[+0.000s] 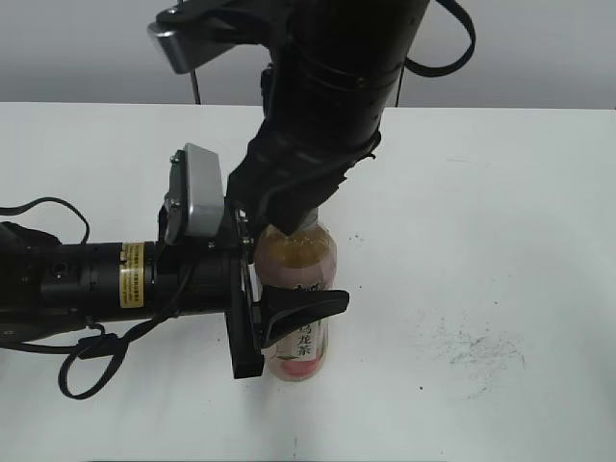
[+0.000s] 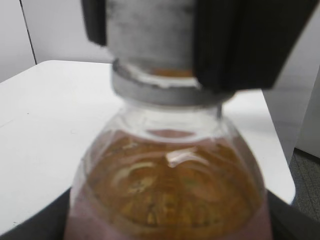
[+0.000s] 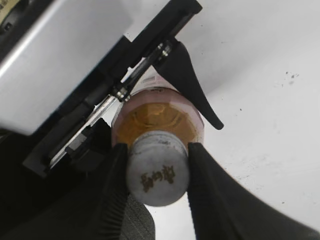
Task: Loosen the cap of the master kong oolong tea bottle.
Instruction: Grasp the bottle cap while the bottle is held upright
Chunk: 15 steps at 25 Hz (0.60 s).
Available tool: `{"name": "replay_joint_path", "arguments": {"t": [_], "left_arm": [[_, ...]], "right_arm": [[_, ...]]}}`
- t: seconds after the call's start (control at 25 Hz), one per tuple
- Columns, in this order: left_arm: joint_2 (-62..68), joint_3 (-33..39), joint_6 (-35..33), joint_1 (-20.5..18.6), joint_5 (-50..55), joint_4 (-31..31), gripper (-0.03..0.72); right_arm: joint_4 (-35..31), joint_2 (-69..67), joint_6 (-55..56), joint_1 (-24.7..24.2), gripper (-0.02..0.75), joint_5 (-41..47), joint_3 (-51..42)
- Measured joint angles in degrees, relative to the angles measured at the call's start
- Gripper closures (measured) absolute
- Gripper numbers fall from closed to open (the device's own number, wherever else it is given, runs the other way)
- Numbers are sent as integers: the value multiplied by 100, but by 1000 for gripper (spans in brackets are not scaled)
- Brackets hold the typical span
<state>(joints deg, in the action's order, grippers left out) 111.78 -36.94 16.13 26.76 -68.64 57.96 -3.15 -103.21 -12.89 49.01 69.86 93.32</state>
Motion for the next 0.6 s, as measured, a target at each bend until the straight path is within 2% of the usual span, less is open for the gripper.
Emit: {"name": "replay_joint_path", "arguments": {"t": [0.08,0.2,0.6], "left_arm": [[0,0,5,0,0,0,243],[0,0,5,0,2,-6,243],[0,0,-29,0,2,21,243]], "right_arm": [[13,0,-288,0,466,0,0],[34,0,-1280,0,466,5,0],[-21,5,-7523,0,466,45,39]]}}
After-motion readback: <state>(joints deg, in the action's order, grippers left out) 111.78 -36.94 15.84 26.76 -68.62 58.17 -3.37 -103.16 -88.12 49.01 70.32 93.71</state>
